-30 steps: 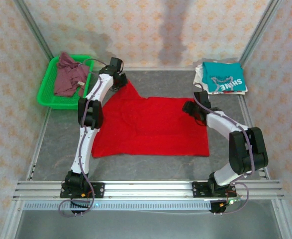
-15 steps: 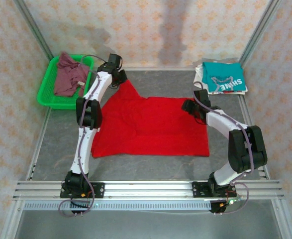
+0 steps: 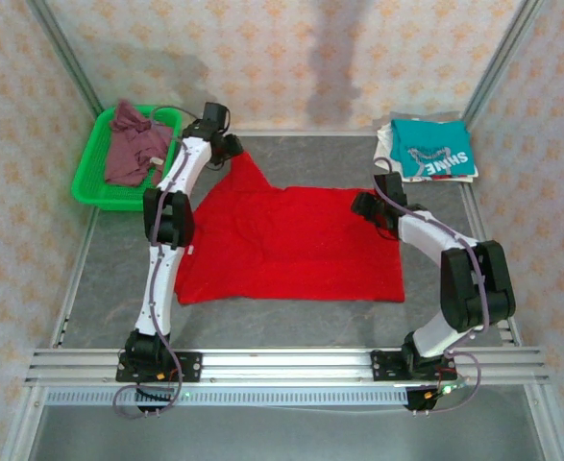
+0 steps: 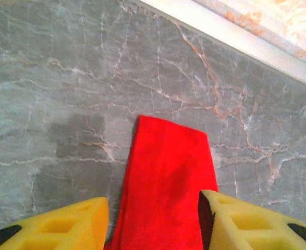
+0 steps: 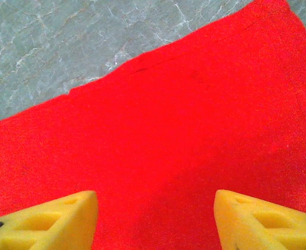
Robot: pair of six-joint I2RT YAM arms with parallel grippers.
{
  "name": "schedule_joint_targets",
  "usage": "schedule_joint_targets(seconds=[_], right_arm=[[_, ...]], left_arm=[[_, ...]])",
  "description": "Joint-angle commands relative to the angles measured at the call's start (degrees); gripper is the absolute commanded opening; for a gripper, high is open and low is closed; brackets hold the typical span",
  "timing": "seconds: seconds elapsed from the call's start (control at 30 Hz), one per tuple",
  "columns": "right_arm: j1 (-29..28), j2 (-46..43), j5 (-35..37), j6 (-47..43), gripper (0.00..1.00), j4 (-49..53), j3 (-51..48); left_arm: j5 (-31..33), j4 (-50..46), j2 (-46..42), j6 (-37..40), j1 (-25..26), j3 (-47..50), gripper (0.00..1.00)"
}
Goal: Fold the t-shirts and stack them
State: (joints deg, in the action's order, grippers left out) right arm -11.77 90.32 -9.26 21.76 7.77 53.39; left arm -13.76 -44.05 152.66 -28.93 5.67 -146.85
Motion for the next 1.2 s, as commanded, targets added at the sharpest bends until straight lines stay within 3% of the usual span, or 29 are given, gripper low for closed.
schedule_joint_targets(seconds=[0.0,0.13,0.37,0.5,0.67,0.77,0.93,1.17], right_arm=[[0.6,1.0,-0.3,-0.9,0.61,-0.4,1.8],[0.6,1.1,-0.5,-1.1,0.61,-0.3,1.9],[0.9,1.6,-0.5,-1.5,0.61,0.0,1.9],[1.1,1.7,-0.7,-1.3,0.61,-0.8,1.3],[1.3,2.6,-0.9,-1.4,0.61,-1.1,0.8],[1.5,3.9,-1.1,-1.5,0.61,-0.6,1.4],[1.7,5.4,-1.5,-1.0,0.61,0.0,2.8],[1.7,6.0,-1.5,-0.5,0.61,-0.5,3.7]], left_arm=[[-2.9,3.0,2.1,-0.9,-0.2,-1.7,0.51],[-3.0,3.3,4.9,-1.3,-0.2,-3.7,0.60],[-5.1,5.6,7.6,-1.3,0.0,-5.1,0.58],[-6.7,7.2,8.5,-3.2,0.5,-5.2,0.51],[-7.7,8.5,8.9,-3.3,0.8,-5.1,0.34],[-7.9,8.8,8.5,-4.0,0.8,-5.3,0.17],[-7.5,9.0,5.5,-4.3,0.8,-5.4,0.02],[-8.0,7.9,0.4,-5.5,0.9,-4.5,0.00]])
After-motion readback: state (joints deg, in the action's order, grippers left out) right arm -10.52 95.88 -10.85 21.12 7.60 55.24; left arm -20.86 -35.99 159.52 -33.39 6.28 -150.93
